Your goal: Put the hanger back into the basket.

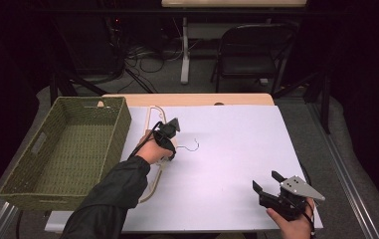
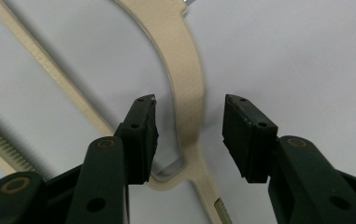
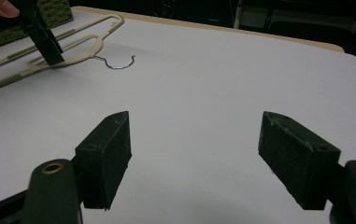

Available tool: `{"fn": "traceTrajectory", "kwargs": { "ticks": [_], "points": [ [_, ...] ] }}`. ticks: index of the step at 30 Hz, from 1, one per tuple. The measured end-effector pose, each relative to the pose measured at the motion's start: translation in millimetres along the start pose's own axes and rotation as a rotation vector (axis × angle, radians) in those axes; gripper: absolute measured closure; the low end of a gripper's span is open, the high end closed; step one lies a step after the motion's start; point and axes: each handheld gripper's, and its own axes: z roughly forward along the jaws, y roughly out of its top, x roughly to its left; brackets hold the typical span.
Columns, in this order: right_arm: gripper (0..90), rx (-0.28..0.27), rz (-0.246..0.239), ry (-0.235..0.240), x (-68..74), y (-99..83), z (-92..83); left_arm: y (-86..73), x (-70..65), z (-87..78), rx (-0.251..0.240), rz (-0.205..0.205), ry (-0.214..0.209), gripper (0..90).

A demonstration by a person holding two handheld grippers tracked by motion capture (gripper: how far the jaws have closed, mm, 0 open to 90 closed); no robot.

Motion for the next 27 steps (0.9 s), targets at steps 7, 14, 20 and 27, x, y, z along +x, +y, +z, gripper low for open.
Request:
{"fn": "traceTrajectory", "kwargs": {
  "ticks": [7,14,20,27],
  "points": [
    [25.3,0.004,-0.003,0.0,-0.6,0.1,-0.3,1.7,-0.3,4.5,0.016,0.001,0.0,57.8],
    [25.3,0.005,-0.001,0.0,-0.8,0.2,-0.3,2.1,-1.0,6.2,0.018,0.003,-0.002,62.6],
    [25.3,0.005,0.0,0.0,-0.9,0.1,0.0,2.3,-1.3,8.2,0.025,0.007,0.001,65.6],
    [25.3,0.005,-0.003,0.0,-1.5,0.1,0.0,2.3,-0.4,8.0,0.029,0.004,-0.002,69.0]
  ]
}}
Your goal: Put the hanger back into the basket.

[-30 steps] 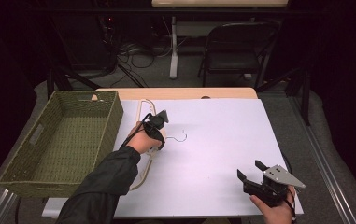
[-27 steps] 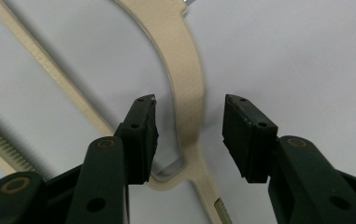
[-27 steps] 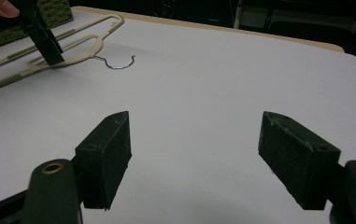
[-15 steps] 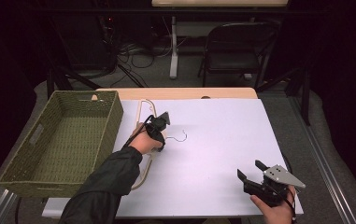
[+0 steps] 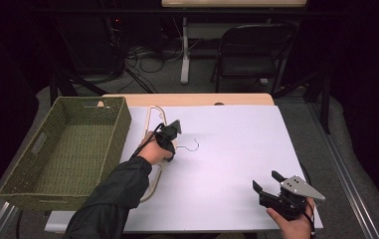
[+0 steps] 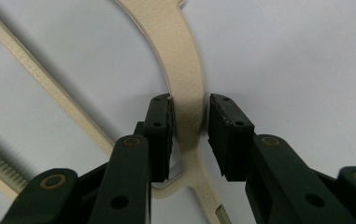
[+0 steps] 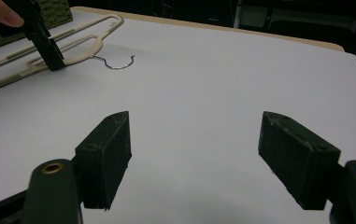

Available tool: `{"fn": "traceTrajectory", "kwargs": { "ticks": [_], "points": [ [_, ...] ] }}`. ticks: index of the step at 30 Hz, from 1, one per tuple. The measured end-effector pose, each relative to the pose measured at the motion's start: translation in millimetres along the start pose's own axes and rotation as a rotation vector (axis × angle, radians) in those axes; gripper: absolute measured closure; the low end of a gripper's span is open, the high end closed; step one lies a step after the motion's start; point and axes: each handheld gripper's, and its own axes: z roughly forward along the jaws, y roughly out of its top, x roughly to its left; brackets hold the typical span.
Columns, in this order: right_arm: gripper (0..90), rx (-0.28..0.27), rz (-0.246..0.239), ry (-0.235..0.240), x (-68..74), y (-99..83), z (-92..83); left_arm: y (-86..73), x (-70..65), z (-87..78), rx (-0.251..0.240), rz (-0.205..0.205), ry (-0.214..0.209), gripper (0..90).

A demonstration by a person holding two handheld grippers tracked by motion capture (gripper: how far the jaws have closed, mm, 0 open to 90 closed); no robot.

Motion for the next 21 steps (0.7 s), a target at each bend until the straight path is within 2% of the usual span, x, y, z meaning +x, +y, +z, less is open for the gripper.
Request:
{"fn": "traceTrajectory", "kwargs": {
  "ticks": [9,21],
  "points": [
    [25.4,0.0,0.001,0.0,0.0,0.0,0.1,0.0,-1.7,0.4,0.0,0.008,0.023,72.5],
    [25.5,-0.005,0.01,-0.002,-0.7,-0.6,1.4,0.6,-1.2,-1.0,0.004,0.003,0.025,75.1]
  ]
}}
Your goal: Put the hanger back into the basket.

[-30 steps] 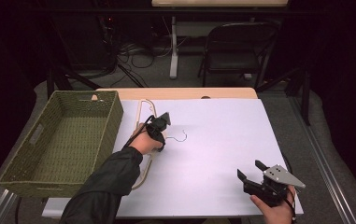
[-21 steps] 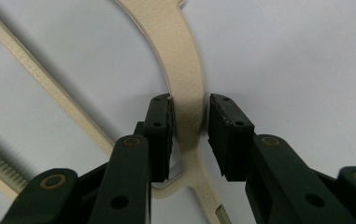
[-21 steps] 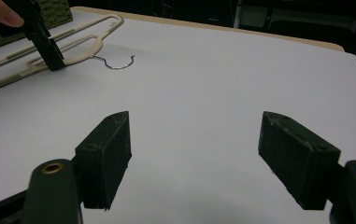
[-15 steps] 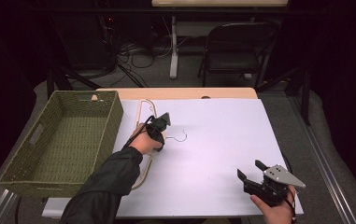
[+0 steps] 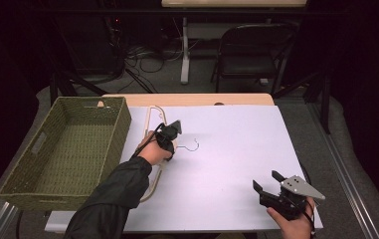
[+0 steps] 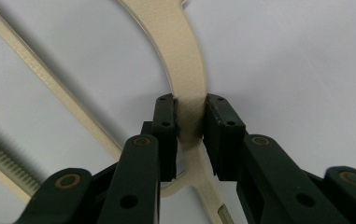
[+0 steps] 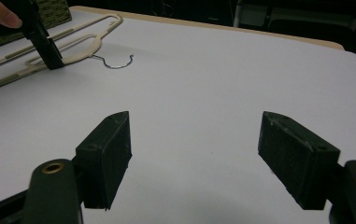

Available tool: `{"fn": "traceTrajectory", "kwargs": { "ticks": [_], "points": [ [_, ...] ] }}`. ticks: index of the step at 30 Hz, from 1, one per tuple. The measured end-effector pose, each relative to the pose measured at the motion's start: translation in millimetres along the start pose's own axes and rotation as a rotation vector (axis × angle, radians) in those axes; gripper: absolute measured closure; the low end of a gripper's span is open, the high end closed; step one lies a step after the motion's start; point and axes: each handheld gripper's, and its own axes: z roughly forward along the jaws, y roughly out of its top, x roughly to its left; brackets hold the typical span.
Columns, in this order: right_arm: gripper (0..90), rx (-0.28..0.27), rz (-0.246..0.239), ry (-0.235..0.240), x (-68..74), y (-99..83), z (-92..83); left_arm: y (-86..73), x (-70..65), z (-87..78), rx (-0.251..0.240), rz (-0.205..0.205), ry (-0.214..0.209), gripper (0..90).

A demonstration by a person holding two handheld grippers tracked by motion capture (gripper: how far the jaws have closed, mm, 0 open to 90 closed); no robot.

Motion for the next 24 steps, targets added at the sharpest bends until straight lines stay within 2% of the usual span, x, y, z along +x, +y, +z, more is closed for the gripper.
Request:
{"fn": "traceTrajectory", "kwargs": {
  "ticks": [14,15,24],
  "points": [
    [25.6,0.001,0.002,0.0,0.1,-0.1,0.2,-3.1,2.2,-4.6,0.013,-0.022,0.003,75.7],
    [25.6,0.002,0.002,0.0,0.2,-0.1,0.2,-3.4,2.1,-5.2,0.021,-0.037,-0.001,75.7],
    [25.6,0.001,0.001,0.0,0.2,-0.2,0.3,-9.1,4.7,-15.6,0.012,-0.067,-0.031,75.8]
  ]
}}
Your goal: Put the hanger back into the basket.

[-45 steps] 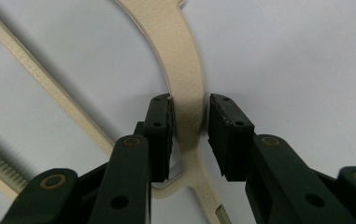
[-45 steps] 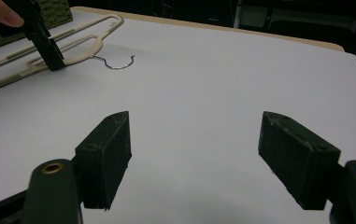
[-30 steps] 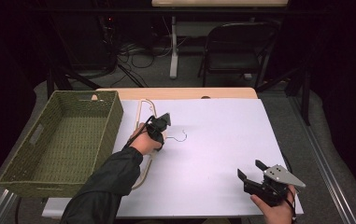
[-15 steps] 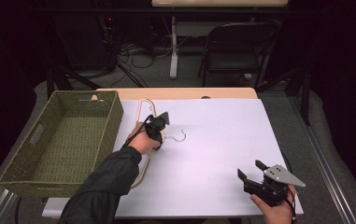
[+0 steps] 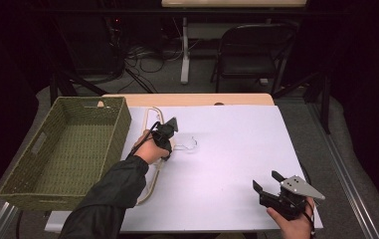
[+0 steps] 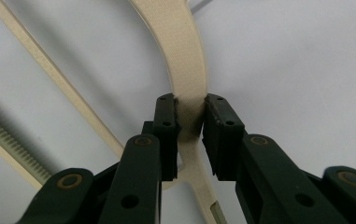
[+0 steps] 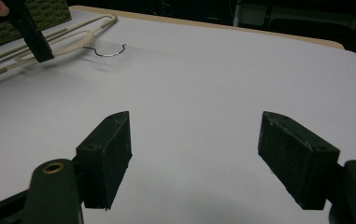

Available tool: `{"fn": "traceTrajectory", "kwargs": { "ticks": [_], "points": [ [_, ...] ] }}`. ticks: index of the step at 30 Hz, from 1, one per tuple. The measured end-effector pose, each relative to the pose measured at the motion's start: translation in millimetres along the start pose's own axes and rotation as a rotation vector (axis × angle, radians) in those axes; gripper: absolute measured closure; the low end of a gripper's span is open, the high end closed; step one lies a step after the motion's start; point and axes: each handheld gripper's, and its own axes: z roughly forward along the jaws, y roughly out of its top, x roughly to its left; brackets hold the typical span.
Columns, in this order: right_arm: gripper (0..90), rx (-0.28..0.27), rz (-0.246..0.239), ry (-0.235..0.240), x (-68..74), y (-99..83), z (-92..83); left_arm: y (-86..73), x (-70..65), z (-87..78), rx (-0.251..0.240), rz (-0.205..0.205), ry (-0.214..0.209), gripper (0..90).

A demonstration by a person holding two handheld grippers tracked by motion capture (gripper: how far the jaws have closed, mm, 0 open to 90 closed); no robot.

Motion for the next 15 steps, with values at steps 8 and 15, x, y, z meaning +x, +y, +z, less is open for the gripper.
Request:
{"fn": "traceTrajectory", "kwargs": {
  "ticks": [8,15],
  "points": [
    [25.6,0.002,-0.001,-0.001,0.4,-0.2,0.3,-7.9,-2.6,-13.9,-0.016,0.009,-0.015,75.8],
    [25.6,0.012,0.005,-0.002,-0.1,-0.4,-0.5,-11.7,-11.6,-32.8,-0.043,0.033,-0.002,75.8]
  ]
}}
